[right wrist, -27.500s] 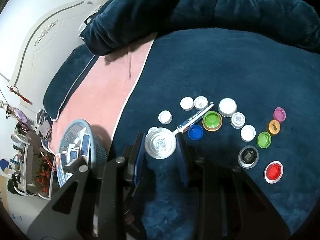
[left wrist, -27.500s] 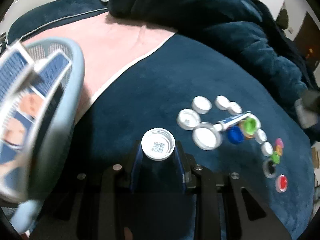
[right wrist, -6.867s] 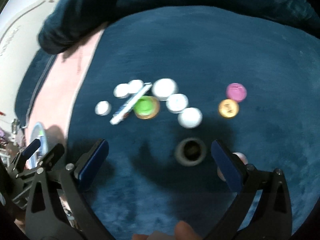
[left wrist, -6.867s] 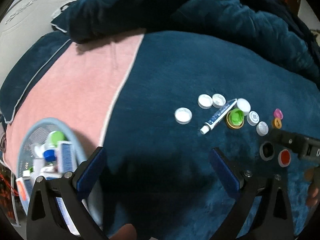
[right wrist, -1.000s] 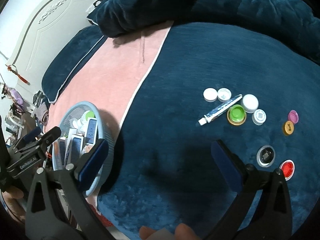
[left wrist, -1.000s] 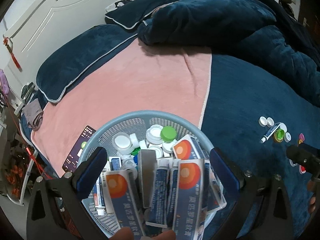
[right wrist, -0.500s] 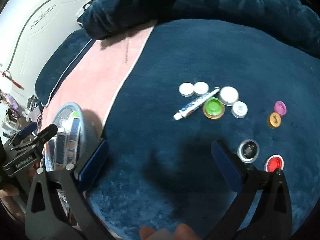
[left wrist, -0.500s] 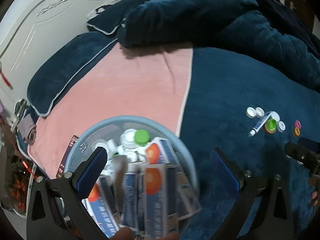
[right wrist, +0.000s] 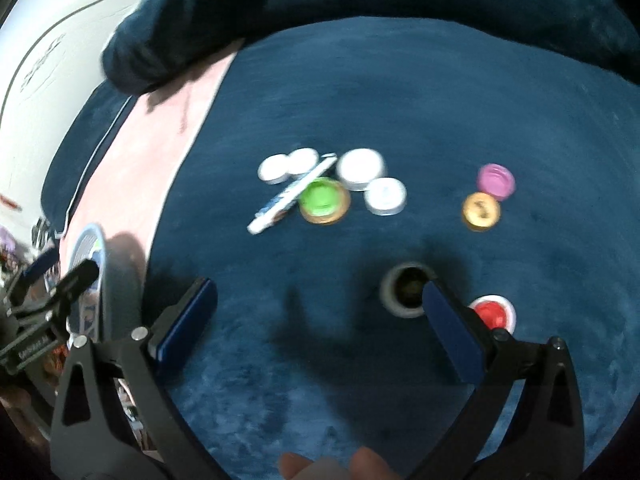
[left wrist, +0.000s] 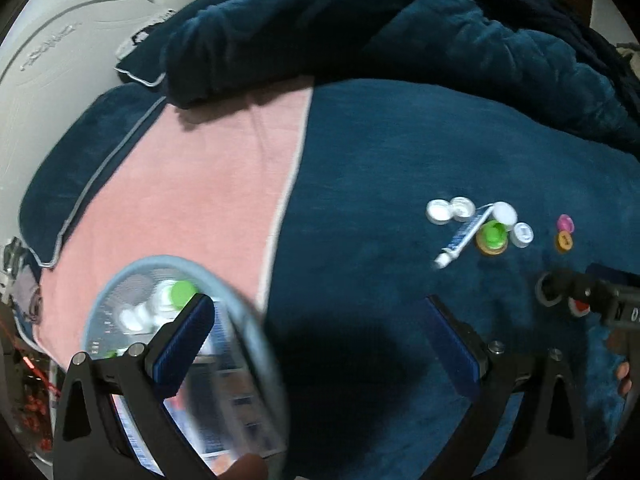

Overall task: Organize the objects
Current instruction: 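Move both open grippers back over the remaining caps on the blanket, then grasp a gold printed cap with the right gripper while the left grasps a white QR-code cap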

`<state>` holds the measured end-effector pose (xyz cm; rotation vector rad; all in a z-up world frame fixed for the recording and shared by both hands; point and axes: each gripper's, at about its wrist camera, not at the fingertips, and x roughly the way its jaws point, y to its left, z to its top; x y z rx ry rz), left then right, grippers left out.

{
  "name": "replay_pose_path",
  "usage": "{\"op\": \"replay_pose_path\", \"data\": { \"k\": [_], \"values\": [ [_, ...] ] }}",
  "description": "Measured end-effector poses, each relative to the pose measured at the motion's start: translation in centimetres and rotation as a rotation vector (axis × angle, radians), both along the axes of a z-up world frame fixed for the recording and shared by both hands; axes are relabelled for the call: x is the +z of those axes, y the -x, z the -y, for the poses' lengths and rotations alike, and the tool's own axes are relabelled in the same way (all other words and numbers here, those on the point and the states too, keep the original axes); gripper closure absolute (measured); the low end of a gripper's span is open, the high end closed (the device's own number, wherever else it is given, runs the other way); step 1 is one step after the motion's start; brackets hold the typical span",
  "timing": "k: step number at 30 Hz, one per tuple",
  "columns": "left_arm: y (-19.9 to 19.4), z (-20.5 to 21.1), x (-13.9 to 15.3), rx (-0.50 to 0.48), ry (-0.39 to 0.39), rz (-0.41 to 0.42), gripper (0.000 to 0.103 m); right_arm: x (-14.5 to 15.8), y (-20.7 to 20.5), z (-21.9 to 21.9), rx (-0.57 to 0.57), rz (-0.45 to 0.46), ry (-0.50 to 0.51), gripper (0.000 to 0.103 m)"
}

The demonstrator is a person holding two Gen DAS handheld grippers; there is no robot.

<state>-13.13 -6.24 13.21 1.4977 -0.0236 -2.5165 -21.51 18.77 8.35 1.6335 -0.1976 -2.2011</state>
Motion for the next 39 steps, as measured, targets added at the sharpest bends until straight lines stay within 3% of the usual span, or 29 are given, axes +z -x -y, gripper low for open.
{"op": "replay_pose_path", "data": {
  "k": [5,11,16,20,21,22,23,24,29,34,39],
  "values": [
    [1.1,-2.4,-1.9,-0.021,-0.074,0.011,0.0,-0.7,2.5,-3.4,-0.097,0.026,-0.026,0.0],
    [1.7,-4.3,-4.0,-0.051,-0.094,0.029,0.0,-2.9,5.2,-5.4,-0.127,0.05,-0.118,0.0],
    [2.6,-4.8,-5.0,-0.051,-0.124,0.026,0.001,-4.6,6.2,-6.0,-0.164,0.081,-0.092,0.003],
    [3.4,-5.8,-5.6,-0.074,-0.149,0.015,0.001,-5.9,6.7,-5.6,-0.165,0.1,-0.107,0.033],
    [3.7,-6.2,-5.7,-0.084,-0.155,0.014,0.001,-6.2,6.8,-5.5,-0.162,0.097,-0.111,0.037],
    [4.0,-6.6,-5.9,-0.096,-0.163,0.015,0.001,-6.3,6.9,-5.5,-0.163,0.093,-0.113,0.048],
    [4.2,-7.1,-6.1,-0.107,-0.171,0.015,0.001,-6.5,6.9,-5.5,-0.165,0.089,-0.12,0.069],
    [4.4,-7.6,-6.2,-0.118,-0.179,0.014,0.001,-6.5,6.9,-5.8,-0.168,0.089,-0.12,0.072],
    [5.7,-11.3,-7.2,-0.193,-0.226,0.001,0.002,-6.2,6.5,-7.6,-0.216,0.149,-0.033,0.072],
    [7.6,-15.9,-8.6,-0.261,-0.248,-0.004,0.011,-7.3,6.6,-9.0,-0.269,0.231,0.048,0.072],
    [9.7,-17.5,-9.9,-0.275,-0.256,0.001,0.019,-8.0,6.7,-9.3,-0.302,0.256,0.095,0.072]
  ]
}}
